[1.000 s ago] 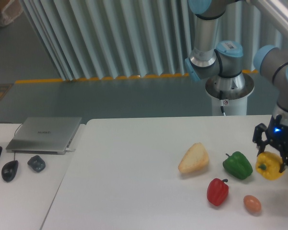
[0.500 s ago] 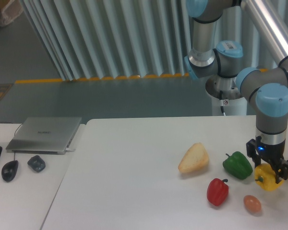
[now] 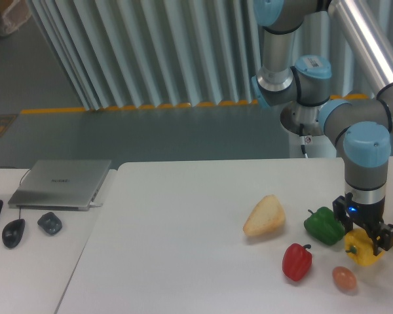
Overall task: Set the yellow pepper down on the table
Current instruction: 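Lower the yellow pepper onto the table and open the gripper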
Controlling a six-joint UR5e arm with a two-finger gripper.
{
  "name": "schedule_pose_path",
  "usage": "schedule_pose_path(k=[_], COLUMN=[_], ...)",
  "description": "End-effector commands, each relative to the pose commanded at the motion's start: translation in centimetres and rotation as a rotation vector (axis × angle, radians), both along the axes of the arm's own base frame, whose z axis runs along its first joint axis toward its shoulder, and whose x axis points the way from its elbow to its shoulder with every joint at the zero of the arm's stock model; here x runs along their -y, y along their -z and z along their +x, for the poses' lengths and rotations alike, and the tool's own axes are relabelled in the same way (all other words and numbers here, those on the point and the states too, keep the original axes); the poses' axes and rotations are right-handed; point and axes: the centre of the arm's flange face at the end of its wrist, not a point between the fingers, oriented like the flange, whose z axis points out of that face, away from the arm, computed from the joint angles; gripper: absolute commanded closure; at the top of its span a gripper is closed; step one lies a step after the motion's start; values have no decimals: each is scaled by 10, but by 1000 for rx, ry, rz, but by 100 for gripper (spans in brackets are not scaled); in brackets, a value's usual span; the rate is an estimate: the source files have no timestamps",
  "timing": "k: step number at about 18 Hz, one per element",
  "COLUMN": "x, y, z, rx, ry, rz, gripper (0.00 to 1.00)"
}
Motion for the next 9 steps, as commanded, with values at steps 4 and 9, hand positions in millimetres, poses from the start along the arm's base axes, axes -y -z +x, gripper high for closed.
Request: schedule_pose_path(k=[4, 9], x=[-6, -6], y=[-3, -6], z=[7, 10], rx=[-5, -7], ry=[14, 20], rz=[4, 6], gripper=[1, 0])
